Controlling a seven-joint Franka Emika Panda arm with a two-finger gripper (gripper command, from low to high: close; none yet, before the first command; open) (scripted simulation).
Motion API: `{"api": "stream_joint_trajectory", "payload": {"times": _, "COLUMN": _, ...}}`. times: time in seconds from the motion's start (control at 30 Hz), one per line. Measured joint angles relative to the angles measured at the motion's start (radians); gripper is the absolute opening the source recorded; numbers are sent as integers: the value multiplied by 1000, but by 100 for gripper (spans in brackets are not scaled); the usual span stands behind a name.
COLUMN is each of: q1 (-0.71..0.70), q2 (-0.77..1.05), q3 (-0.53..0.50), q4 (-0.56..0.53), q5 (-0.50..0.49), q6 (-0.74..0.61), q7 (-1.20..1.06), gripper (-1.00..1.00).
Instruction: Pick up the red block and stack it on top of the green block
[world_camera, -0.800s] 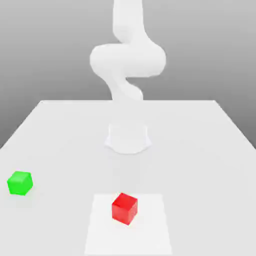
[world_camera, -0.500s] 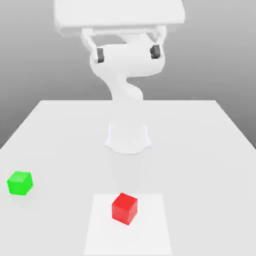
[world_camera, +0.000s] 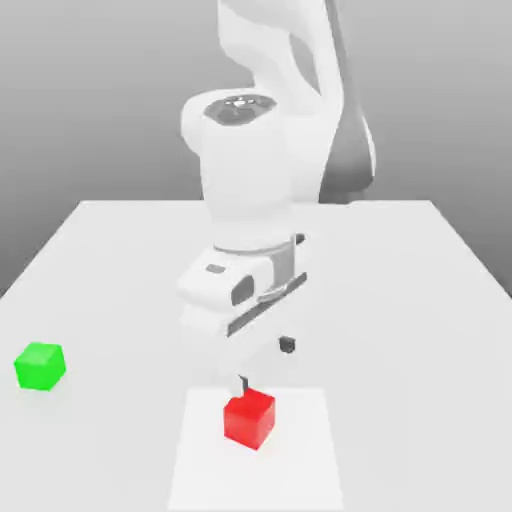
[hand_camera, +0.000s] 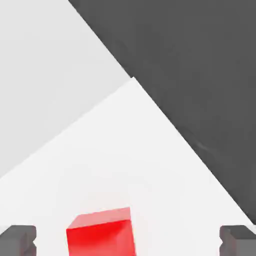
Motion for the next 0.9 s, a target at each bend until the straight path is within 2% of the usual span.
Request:
{"api": "stream_joint_trajectory", "payload": {"times": 0.07, "q1": -14, "q2": 29, "q3": 0, "q4": -8, "q5": -19, "q6": 27, "q7": -18, "gripper": 0}}
{"api": "stream_joint_trajectory", "payload": {"times": 0.17, "q1": -6, "q2": 71, "q3": 11, "q4": 0, "q5": 7, "q6": 62, "q7": -48, "gripper": 0}}
{"api": "stream_joint_trajectory", "payload": {"times": 0.33, "q1": -32, "q2": 152, "q3": 57, "q4": 15, "q5": 97, "q6": 126, "q7": -116, "gripper": 0}}
{"api": "stream_joint_trajectory", "payload": {"times": 0.53, "q1": -122, "q2": 263, "q3": 179, "q4": 26, "q5": 225, "q6": 213, "q7": -208, "gripper": 0}}
{"api": "stream_joint_trajectory", "payload": {"times": 0.57, "q1": -132, "q2": 273, "q3": 191, "q4": 27, "q5": 236, "q6": 220, "q7": -215, "gripper": -100}}
{"api": "stream_joint_trajectory", "payload": {"times": 0.77, "q1": -138, "q2": 278, "q3": 198, "q4": 27, "q5": 240, "q6": 222, "q7": -217, "gripper": -100}}
{"api": "stream_joint_trajectory", "payload": {"times": 0.9, "q1": -94, "q2": 223, "q3": 138, "q4": 23, "q5": 174, "q6": 181, "q7": -172, "gripper": -100}}
